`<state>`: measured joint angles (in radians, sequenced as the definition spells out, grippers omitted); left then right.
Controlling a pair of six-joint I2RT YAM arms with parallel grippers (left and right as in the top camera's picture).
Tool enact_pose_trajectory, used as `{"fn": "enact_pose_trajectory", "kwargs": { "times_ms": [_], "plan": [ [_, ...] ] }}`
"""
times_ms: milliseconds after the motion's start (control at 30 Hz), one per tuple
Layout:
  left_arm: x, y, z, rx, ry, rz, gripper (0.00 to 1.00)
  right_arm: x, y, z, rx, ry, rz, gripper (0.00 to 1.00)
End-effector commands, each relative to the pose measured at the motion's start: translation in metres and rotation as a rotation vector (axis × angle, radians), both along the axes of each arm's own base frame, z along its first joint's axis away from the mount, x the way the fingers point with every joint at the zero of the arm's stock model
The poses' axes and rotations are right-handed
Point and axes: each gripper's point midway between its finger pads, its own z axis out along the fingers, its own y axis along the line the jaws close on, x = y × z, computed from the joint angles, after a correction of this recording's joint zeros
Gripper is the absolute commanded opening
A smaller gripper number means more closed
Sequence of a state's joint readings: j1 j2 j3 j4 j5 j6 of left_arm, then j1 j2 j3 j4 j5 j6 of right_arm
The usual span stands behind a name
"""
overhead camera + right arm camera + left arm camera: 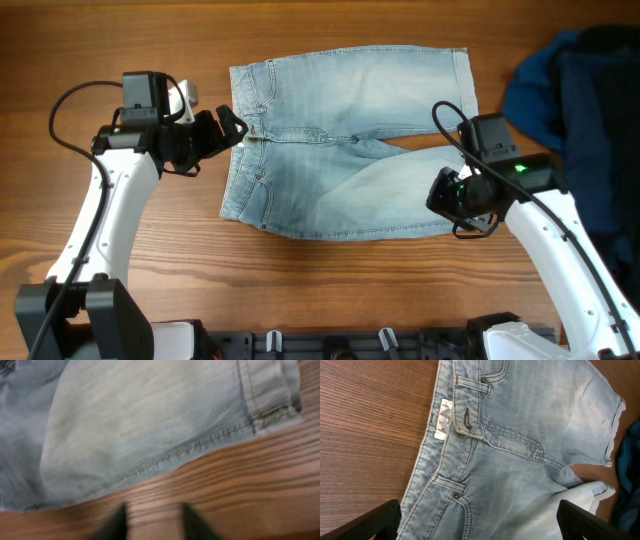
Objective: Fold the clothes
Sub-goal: 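Move the right gripper to the lower leg hem and grasp it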
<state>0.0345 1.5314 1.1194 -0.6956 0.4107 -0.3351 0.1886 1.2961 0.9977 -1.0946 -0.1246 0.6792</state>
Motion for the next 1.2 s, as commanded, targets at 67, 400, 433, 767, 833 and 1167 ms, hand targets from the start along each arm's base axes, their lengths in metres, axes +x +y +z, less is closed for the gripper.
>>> {"fn": "enact_pose_trajectory", "kwargs": {
  "times_ms": [67,400,433,767,833,1167],
  "plan": [
    [0.002,-0.002,0.006,-0.008,-0.017,-0.009,1.00,-0.005,-0.020,-0.029,-0.063,0.014,-0.139,0.61],
    [0.002,-0.002,0.006,-0.008,-0.016,-0.009,1.00,-0.009,-0.057,-0.067,-0.086,0.165,-0.293,0.59],
    [0.002,-0.002,0.006,-0.008,-0.017,-0.009,1.00,-0.008,-0.058,-0.072,-0.092,0.178,-0.294,0.59],
    [0.002,-0.002,0.006,-0.008,-0.017,-0.010,1.00,-0.005,-0.069,-0.111,-0.169,0.268,-0.348,0.59],
    [0.002,-0.002,0.006,-0.008,-0.016,-0.009,1.00,0.000,-0.072,-0.114,-0.180,0.253,-0.352,0.59],
    [0.002,-0.002,0.006,-0.008,-0.017,-0.009,1.00,-0.006,-0.050,-0.116,-0.064,0.298,-0.262,0.47]
  ]
}}
